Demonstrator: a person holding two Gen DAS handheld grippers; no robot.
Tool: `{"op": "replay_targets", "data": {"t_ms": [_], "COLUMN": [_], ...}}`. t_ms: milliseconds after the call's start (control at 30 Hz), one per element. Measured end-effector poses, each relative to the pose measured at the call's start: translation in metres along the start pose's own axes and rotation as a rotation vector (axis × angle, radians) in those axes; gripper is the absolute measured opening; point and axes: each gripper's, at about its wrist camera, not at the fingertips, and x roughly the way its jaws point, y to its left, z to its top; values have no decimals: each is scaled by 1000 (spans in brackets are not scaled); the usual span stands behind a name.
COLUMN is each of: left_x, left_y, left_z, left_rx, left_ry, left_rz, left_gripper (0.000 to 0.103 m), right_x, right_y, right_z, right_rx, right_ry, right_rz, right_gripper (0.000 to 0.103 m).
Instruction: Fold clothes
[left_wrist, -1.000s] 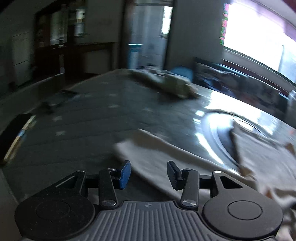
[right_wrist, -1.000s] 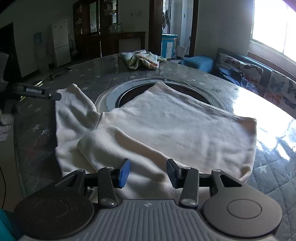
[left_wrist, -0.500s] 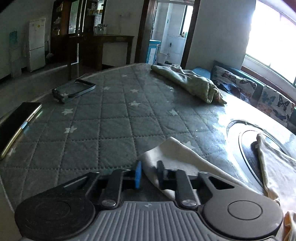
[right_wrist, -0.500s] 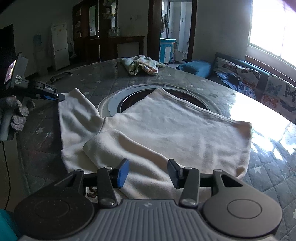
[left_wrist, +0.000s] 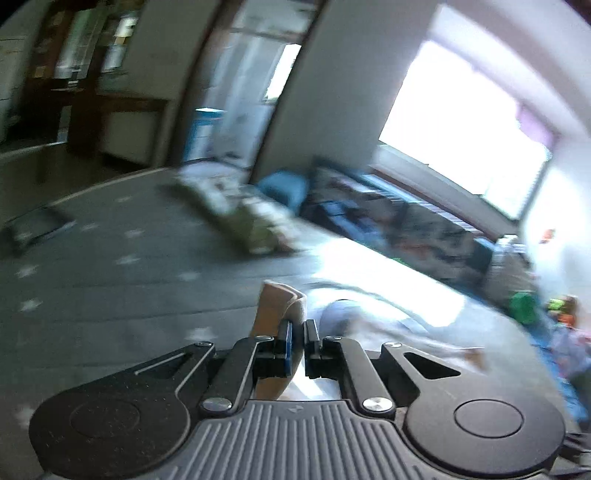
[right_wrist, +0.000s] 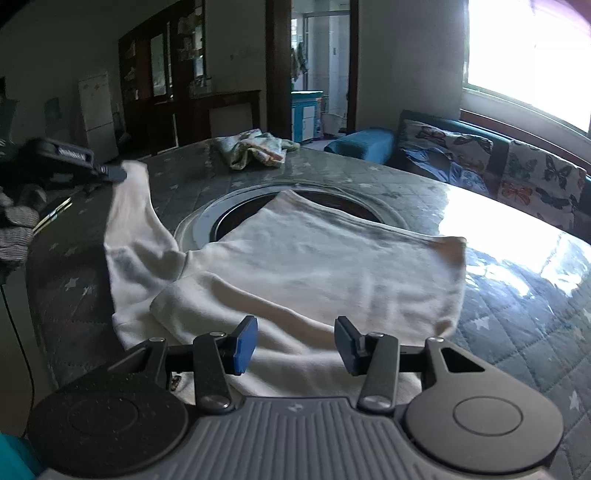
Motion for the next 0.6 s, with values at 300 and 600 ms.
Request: {"op": "replay_targets", "data": {"t_ms": [300,600], "left_x": [-2,23], "left_y": [-114,-179], "left_z": [-15,-68], "left_rx": [147,233], "left_ry": [72,233], "left_rz": [-296,-440], "left_gripper": [6,7], "right_x": [-22,-42], "right_y": [-26,-54], "right_z": [-7,-25], "right_rx": [82,171], "right_ry": [-56,-72], "right_rz": [-64,-147], "right_gripper": [47,47]}}
